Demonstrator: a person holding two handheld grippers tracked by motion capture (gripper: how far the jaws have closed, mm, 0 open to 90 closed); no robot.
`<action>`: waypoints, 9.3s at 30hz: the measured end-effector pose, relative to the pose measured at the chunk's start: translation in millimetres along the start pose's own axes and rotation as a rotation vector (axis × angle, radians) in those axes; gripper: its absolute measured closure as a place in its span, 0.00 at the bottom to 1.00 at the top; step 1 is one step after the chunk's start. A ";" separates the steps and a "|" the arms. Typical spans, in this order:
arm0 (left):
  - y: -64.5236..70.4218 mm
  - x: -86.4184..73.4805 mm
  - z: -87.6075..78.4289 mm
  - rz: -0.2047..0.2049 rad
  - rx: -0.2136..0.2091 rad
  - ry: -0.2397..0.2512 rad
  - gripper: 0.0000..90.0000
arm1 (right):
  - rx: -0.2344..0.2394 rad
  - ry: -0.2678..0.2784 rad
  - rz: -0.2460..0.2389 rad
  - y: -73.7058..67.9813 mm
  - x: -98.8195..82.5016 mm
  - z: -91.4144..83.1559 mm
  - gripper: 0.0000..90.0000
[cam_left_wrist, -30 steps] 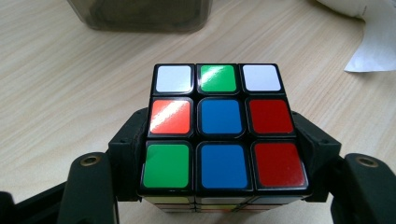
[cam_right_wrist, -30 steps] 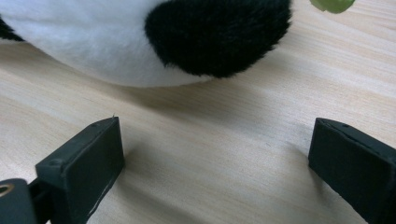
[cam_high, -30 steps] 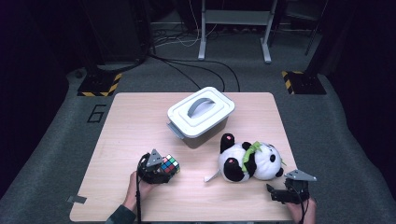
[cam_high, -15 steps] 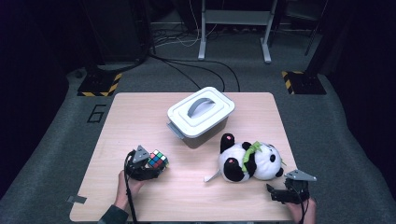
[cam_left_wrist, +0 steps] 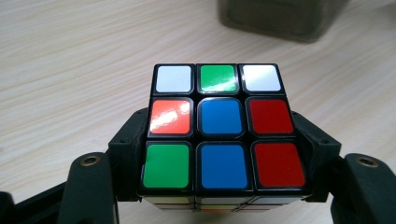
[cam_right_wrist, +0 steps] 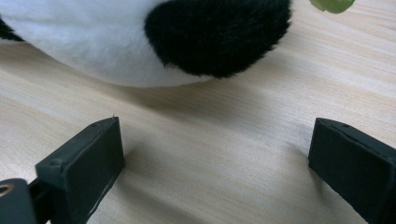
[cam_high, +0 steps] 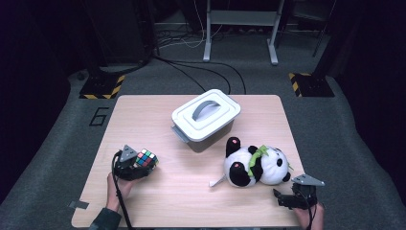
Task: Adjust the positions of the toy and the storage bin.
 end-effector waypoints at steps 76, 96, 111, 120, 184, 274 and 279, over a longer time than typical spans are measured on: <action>-161.6 -1.2 28.1 -0.291 0.303 -0.085 0.38 | -0.002 0.000 0.002 0.2 0.0 0.0 0.03; -126.7 2.3 -4.2 -0.242 0.228 -0.050 0.08 | -0.002 0.000 0.002 0.1 0.0 0.0 0.03; -86.8 -2.5 -22.6 -0.175 0.216 -0.025 0.02 | -0.002 0.000 0.002 0.1 0.0 0.0 0.03; -53.7 -2.6 -27.5 -0.130 0.163 -0.018 0.01 | -0.002 0.001 0.002 0.2 0.0 0.0 0.03; 223.2 36.2 78.5 0.362 -0.433 -0.139 0.18 | 0.000 0.002 0.001 0.4 0.1 0.0 0.03; 141.5 -21.5 18.1 0.307 -0.387 -0.118 1.00 | -0.003 0.003 0.002 0.7 0.3 0.1 0.03; 133.1 -25.8 12.5 0.296 -0.372 -0.117 1.00 | -0.004 0.003 0.003 0.8 0.4 0.1 0.03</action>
Point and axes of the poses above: each handheld gripper's, and its own axes: z roughly forward along the jaws, x roughly out of its top, y roughly to its right, the point moved 7 cm from there along z, roughly forward along the jaws, and after that the axes turned 4 degrees about -y, right-handed, at the moved point
